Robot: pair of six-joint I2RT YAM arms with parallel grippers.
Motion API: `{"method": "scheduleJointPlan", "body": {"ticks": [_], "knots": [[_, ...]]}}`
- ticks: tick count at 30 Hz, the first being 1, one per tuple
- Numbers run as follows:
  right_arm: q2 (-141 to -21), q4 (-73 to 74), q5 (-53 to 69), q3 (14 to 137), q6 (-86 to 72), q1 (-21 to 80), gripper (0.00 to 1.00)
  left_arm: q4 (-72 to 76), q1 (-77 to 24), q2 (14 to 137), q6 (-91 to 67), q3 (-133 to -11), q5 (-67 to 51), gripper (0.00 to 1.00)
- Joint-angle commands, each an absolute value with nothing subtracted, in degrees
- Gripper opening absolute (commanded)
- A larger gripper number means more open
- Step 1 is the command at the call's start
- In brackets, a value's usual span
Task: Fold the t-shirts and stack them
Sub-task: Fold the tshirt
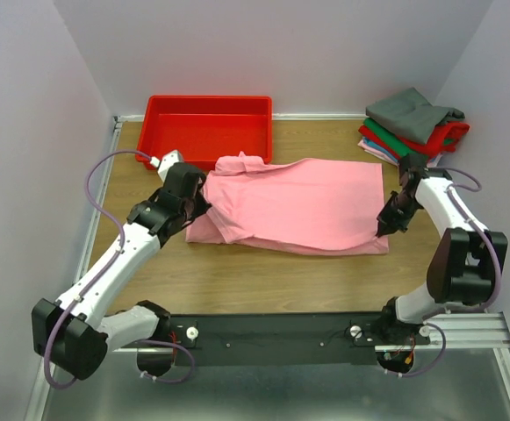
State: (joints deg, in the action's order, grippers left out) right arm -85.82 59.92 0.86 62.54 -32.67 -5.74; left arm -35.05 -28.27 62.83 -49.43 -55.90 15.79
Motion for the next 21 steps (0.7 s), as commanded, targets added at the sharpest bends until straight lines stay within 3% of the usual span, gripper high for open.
{"method": "scheduleJointPlan", "body": {"ticks": [1, 10, 21], "knots": [[-90.4, 57.5, 0.9, 65.9, -31.2, -6.1, 0.01, -28.1, -24.4, 65.6, -43.5, -57.3, 13.1, 0.00], [-99.0, 56.3, 0.3, 71.3, -30.8, -6.2, 0.01, -24.6, -22.0, 76.8, -38.9, -62.7, 9.1, 0.00], [-101.7, 56.4, -1.4, 73.8, -30.8, -6.2, 0.01, -22.9, -19.9, 82.1, -36.9, -65.8, 8.0, 0.00]]}}
